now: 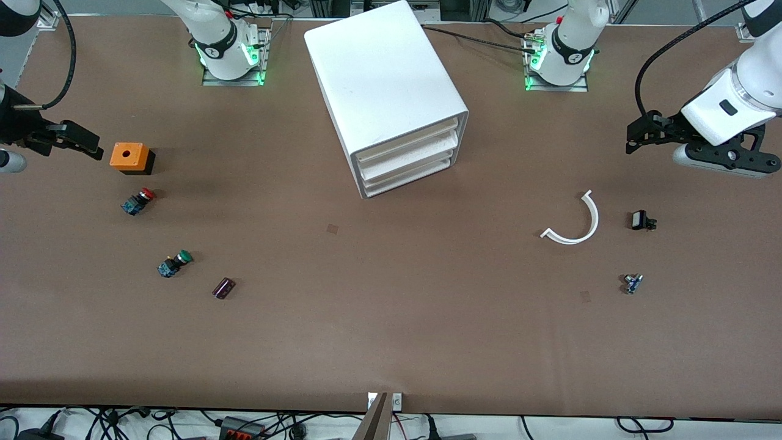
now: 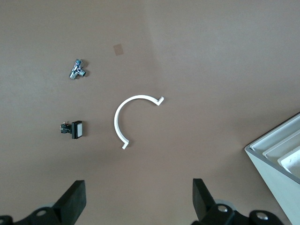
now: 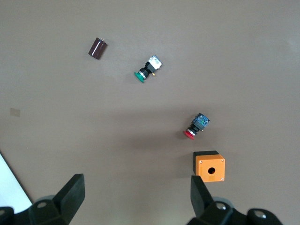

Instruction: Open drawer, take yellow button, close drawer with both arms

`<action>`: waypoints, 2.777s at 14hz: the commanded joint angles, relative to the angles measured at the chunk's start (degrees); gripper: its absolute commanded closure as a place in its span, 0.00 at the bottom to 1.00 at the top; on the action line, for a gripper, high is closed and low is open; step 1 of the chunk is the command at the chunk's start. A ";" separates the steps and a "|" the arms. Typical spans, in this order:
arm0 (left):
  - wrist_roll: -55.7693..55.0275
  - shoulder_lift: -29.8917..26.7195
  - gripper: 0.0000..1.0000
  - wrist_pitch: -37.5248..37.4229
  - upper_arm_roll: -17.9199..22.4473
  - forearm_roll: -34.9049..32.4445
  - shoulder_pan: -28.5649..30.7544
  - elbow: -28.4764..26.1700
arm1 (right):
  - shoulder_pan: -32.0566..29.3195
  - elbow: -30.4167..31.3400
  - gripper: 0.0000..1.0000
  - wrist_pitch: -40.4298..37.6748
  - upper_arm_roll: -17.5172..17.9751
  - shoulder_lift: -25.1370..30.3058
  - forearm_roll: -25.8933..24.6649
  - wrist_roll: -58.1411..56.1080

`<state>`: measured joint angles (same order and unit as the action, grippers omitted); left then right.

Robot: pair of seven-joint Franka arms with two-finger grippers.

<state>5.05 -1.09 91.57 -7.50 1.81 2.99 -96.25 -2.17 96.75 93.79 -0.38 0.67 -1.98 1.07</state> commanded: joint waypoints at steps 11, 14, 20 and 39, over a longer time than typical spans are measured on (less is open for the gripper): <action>0.48 0.21 0.00 -0.86 0.11 1.17 0.00 1.51 | -0.73 0.37 0.00 0.69 0.29 0.92 1.01 -0.99; 0.48 0.39 0.00 -1.12 0.11 1.17 0.00 1.68 | -0.73 0.37 0.00 0.69 0.29 0.74 1.01 -1.16; 0.05 0.48 0.00 -2.01 0.20 0.74 0.35 1.68 | -0.82 0.46 0.00 0.60 0.20 0.83 1.01 -1.16; 0.48 5.22 0.00 -17.37 0.02 10.31 -0.17 5.02 | 2.60 0.37 0.00 2.53 0.64 -1.72 1.01 0.33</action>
<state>4.90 1.52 78.28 -7.48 10.11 2.71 -94.37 -0.22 96.85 95.48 0.28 -1.24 -1.82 1.15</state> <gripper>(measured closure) 0.000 0.000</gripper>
